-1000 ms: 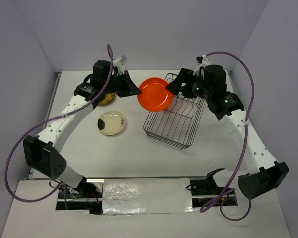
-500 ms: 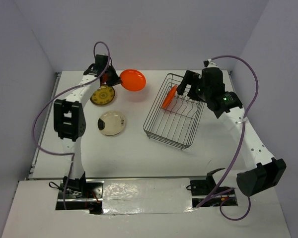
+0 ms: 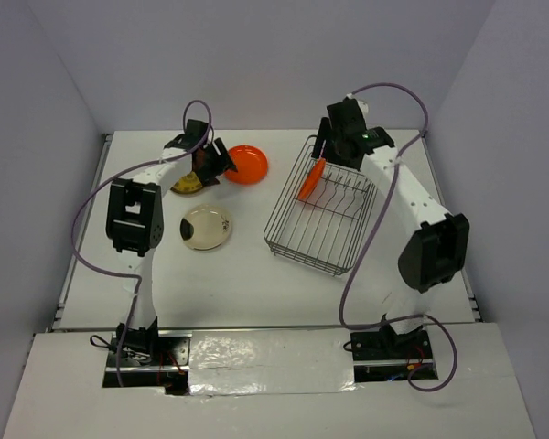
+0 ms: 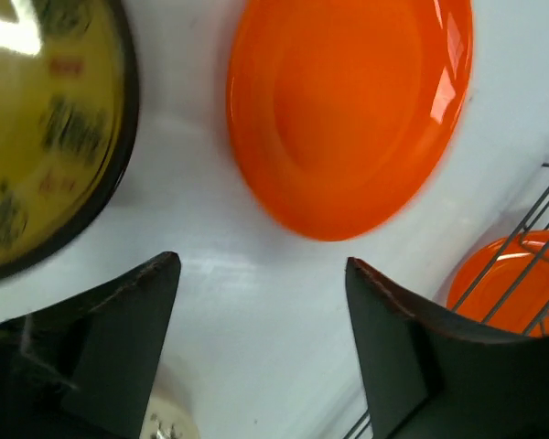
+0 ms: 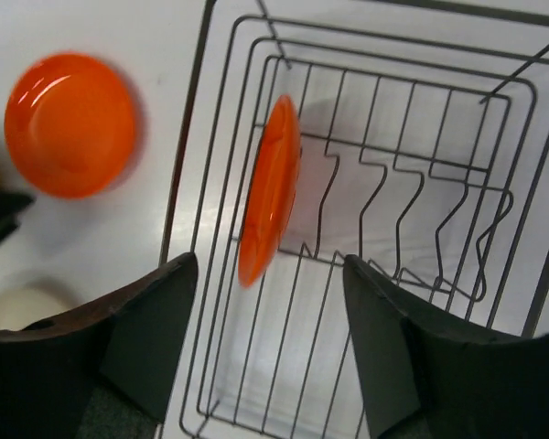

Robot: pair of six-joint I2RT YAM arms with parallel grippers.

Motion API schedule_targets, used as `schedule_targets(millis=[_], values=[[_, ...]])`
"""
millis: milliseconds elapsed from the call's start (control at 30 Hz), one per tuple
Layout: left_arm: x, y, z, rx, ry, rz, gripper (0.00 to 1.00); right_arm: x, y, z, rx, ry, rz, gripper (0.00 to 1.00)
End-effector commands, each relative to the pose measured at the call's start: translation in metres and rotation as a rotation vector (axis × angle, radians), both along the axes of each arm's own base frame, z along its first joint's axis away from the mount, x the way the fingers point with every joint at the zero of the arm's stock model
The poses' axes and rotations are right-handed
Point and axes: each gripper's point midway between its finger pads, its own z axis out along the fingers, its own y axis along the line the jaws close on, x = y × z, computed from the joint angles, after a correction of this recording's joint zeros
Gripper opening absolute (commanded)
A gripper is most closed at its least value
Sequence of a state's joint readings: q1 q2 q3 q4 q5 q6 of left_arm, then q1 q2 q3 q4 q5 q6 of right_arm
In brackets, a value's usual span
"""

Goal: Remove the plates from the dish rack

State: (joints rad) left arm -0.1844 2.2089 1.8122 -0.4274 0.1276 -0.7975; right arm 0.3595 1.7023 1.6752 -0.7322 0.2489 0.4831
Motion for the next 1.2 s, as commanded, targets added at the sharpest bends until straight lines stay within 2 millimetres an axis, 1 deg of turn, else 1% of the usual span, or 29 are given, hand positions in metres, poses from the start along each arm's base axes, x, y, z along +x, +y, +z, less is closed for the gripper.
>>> schedule_targets(millis=[0, 33, 67, 100, 133, 167, 200, 233, 267, 300, 333, 367, 400, 433, 467, 500, 533, 567, 600, 633, 667, 700, 733, 800, 867, 967, 1067, 1100, 1167], values=[[-0.026, 0.002, 0.051, 0.006, -0.07, 0.021, 0.87, 0.022, -0.005, -0.008, -0.088, 0.039, -0.093, 0.7], [-0.034, 0.003, 0.059, 0.017, -0.082, 0.022, 0.89, 0.026, -0.005, -0.012, -0.098, 0.05, -0.1, 0.65], [-0.041, 0.007, 0.091, 0.019, -0.143, 0.03, 0.91, 0.031, -0.003, -0.009, -0.101, 0.051, -0.105, 0.54], [-0.055, 0.006, 0.091, 0.033, -0.142, 0.013, 0.92, 0.034, -0.001, -0.025, -0.117, 0.09, -0.106, 0.51], [-0.067, 0.008, 0.122, 0.03, -0.21, 0.011, 0.93, 0.034, 0.003, -0.029, -0.121, 0.099, -0.104, 0.49], [-0.078, 0.011, 0.121, 0.053, -0.209, 0.001, 0.94, 0.035, 0.005, -0.037, -0.129, 0.11, -0.104, 0.4], [-0.091, 0.013, 0.148, 0.043, -0.267, -0.005, 0.95, 0.035, 0.008, -0.039, -0.135, 0.109, -0.107, 0.37], [-0.099, 0.01, 0.157, 0.035, -0.295, -0.031, 0.97, 0.033, 0.007, -0.048, -0.139, 0.124, -0.11, 0.36], [-0.111, 0.011, 0.152, 0.048, -0.289, -0.056, 0.97, 0.032, 0.008, -0.05, -0.136, 0.122, -0.109, 0.36], [-0.124, 0.012, 0.17, 0.036, -0.33, -0.07, 0.97, 0.032, 0.011, -0.053, -0.124, 0.124, -0.1, 0.36], [-0.132, 0.012, 0.173, 0.035, -0.341, -0.083, 0.98, 0.031, 0.013, -0.057, -0.119, 0.125, -0.103, 0.35], [-0.145, 0.01, 0.163, 0.04, -0.325, -0.119, 0.98, 0.031, 0.012, -0.058, -0.118, 0.127, -0.108, 0.35], [-0.153, 0.009, 0.166, 0.037, -0.335, -0.13, 0.99, 0.031, 0.012, -0.06, -0.12, 0.132, -0.111, 0.33], [-0.164, 0.009, 0.177, 0.033, -0.368, -0.142, 0.99, 0.031, 0.012, -0.061, -0.122, 0.135, -0.117, 0.31], [-0.173, 0.011, 0.166, 0.045, -0.354, -0.153, 0.99, 0.031, 0.012, -0.064, -0.126, 0.144, -0.118, 0.3], [-0.182, 0.013, 0.174, 0.044, -0.379, -0.155, 0.99, 0.031, 0.012, -0.064, -0.126, 0.149, -0.122, 0.27], [-0.19, 0.015, 0.163, 0.06, -0.36, -0.167, 0.99, 0.031, 0.012, -0.067, -0.132, 0.16, -0.125, 0.26], [-0.195, 0.018, 0.16, 0.068, -0.359, -0.166, 0.99, 0.031, 0.011, -0.068, -0.134, 0.165, -0.129, 0.26], [-0.202, 0.019, 0.162, 0.069, -0.371, -0.172, 0.99, 0.031, 0.012, -0.068, -0.134, 0.164, -0.127, 0.22], [-0.207, 0.021, 0.151, 0.081, -0.355, -0.187, 1.0, 0.031, 0.012, -0.068, -0.133, 0.166, -0.128, 0.22], [-0.211, 0.021, 0.148, 0.086, -0.352, -0.199, 1.0, 0.031, 0.011, -0.067, -0.131, 0.164, -0.133, 0.2], [-0.216, 0.023, 0.145, 0.093, -0.343, -0.204, 1.0, 0.03, 0.011, -0.066, -0.13, 0.167, -0.138, 0.13], [-0.221, 0.025, 0.138, 0.104, -0.329, -0.215, 1.0, 0.03, 0.011, -0.062, -0.125, 0.158, -0.138, 0.12], [-0.227, 0.027, 0.134, 0.116, -0.321, -0.224, 0.99, 0.03, 0.01, -0.056, -0.117, 0.147, -0.142, 0.08], [-0.23, 0.028, 0.139, 0.112, -0.339, -0.224, 1.0, 0.028, 0.011, -0.051, -0.111, 0.144, -0.141, 0.05], [-0.235, 0.028, 0.145, 0.11, -0.354, -0.233, 0.99, 0.027, 0.007, -0.029, -0.108, 0.115, -0.156, 0.05], [-0.236, 0.027, 0.152, 0.105, -0.374, -0.244, 0.99, 0.029, 0.0, 0.007, -0.112, 0.048, -0.171, 0.04], [-0.236, 0.026, 0.154, 0.1, -0.382, -0.249, 1.0, 0.028, -0.005, 0.025, -0.112, 0.02, -0.174, 0.04], [-0.237, 0.02, 0.159, 0.075, -0.402, -0.27, 1.0, 0.025, -0.014, 0.047, -0.11, -0.005, -0.191, 0.02]])
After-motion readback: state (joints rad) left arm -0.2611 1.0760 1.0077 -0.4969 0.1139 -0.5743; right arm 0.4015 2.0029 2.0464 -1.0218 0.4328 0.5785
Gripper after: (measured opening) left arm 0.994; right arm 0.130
